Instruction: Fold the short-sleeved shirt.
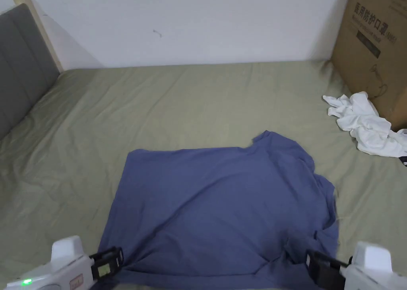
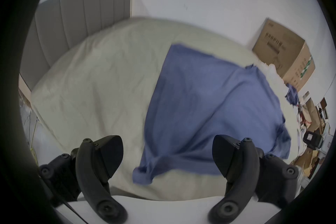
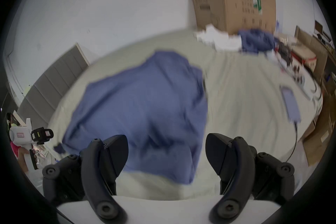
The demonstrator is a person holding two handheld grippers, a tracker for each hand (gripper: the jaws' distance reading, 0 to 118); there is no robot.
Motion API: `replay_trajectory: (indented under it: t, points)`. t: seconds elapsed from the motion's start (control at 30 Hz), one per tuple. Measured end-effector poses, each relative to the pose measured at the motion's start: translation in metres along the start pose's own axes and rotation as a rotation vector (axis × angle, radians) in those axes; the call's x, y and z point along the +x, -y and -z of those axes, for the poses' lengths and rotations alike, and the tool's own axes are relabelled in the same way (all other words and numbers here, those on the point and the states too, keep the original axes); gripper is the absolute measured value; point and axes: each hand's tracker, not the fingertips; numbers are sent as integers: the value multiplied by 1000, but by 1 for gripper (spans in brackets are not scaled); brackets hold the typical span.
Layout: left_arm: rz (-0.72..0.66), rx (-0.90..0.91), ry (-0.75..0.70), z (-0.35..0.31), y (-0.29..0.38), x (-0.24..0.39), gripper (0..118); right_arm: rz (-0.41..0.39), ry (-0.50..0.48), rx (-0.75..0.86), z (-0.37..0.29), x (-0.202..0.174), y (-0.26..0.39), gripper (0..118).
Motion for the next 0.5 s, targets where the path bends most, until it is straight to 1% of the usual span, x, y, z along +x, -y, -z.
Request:
replay_trajectory:
  t: [0.13,0.27,0.3,0.37,0.4,0.43,0.47,0.5]
  points:
    - [21,197,55,-42,-44,25,104,-65,2,219,-38,-27,-52,90]
    - [81,386,46,-73,-74,51,103,-152,61,385,-58,-47,-83,90]
    - [94,433,42,-80,-79,57,100,-174,79,422,-62,-53,-87,89]
    - [131,519,25,-89,-84,68,86,-199,111,463,-61,-56,-92,87]
    - [147,561,9,-91,-85,74,79,-196,120,476,-63,-60,-95,81]
    - [153,594,-13,-93,-85,80,64,-190,117,481,-63,-61,-96,73]
    - [155,614,-20,-95,-84,83,45,-188,118,493,-62,-62,-97,59]
    - [150,629,-5,-97,-83,86,25,-180,125,503,-63,-64,-98,32]
